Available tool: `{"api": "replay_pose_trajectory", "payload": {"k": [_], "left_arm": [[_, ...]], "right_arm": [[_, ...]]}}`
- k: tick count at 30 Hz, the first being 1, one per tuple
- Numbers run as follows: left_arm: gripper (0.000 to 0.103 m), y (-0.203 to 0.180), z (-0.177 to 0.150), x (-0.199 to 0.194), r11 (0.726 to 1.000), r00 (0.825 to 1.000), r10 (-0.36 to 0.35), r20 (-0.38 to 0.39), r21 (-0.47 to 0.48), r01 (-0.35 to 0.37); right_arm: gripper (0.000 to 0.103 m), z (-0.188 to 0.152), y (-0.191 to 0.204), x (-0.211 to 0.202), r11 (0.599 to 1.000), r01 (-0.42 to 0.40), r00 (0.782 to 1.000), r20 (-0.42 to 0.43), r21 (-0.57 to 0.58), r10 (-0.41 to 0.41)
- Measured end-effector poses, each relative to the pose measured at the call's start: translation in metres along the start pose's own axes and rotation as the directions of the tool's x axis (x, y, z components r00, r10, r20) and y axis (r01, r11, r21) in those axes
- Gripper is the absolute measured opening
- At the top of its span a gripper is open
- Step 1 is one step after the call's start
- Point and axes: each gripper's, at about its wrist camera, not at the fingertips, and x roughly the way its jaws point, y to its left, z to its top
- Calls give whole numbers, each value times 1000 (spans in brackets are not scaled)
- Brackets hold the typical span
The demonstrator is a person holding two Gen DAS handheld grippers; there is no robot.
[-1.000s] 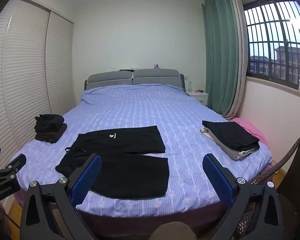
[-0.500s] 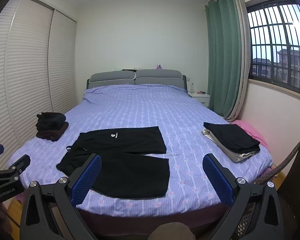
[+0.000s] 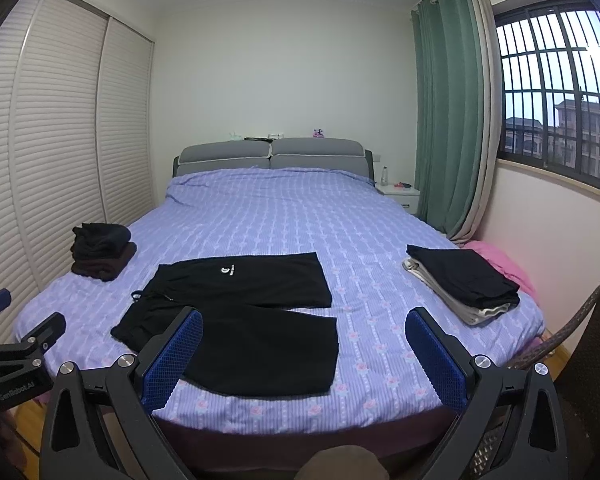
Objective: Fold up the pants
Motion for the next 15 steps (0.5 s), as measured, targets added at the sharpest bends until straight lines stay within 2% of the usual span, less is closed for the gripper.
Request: {"api": "replay_pose_trajectory", "payload": {"k": [15], "left_arm": [[103,5,-2,1,1000,1000,6,3,-4,-6]], "right_arm": [[103,1,-5,2,1000,15,1000,-2,8,-15]]}}
